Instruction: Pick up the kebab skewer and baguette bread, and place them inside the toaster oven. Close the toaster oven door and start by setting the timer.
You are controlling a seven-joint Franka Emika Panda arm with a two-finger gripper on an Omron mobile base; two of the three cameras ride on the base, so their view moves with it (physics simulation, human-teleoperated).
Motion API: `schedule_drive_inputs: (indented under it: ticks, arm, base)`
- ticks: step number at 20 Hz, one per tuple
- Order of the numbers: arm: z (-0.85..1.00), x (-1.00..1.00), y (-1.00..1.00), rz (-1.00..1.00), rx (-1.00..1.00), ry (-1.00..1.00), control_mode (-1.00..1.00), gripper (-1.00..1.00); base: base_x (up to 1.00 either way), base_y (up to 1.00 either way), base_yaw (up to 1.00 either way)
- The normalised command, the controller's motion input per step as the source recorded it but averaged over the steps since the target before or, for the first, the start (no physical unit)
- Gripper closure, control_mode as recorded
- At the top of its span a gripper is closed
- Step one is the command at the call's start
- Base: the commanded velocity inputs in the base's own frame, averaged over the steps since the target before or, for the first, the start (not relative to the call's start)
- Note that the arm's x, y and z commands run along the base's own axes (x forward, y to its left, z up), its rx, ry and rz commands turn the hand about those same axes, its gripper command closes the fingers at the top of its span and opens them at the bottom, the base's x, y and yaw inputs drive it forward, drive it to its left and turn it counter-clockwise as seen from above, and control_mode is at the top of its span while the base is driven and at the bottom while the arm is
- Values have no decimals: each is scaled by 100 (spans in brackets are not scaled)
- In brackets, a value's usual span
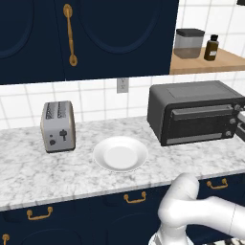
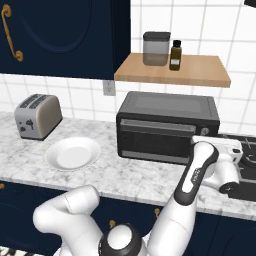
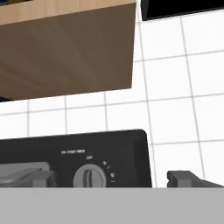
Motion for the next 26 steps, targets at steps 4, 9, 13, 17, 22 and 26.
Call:
schedule_drive_inputs:
  ticks: [4,9,13,17,22,26]
  arm:
    - [-9,28,3,0,0,0,-100,-100]
    - [-11,24,0,0,0,0,-100,-100]
    - [-8,24,-4,0,0,0,-100,-100]
    - [0,22,-8,0,0,0,-100,-100]
    - [0,7,-11,0,0,-1,-100,-100]
    - [0,0,-1,0,0,-6,-100,-100]
  base:
    - [0,0,0]
    - [0,0,0]
    - [0,0,0]
    - [0,0,0]
    - [0,0,0]
    - [0,0,0]
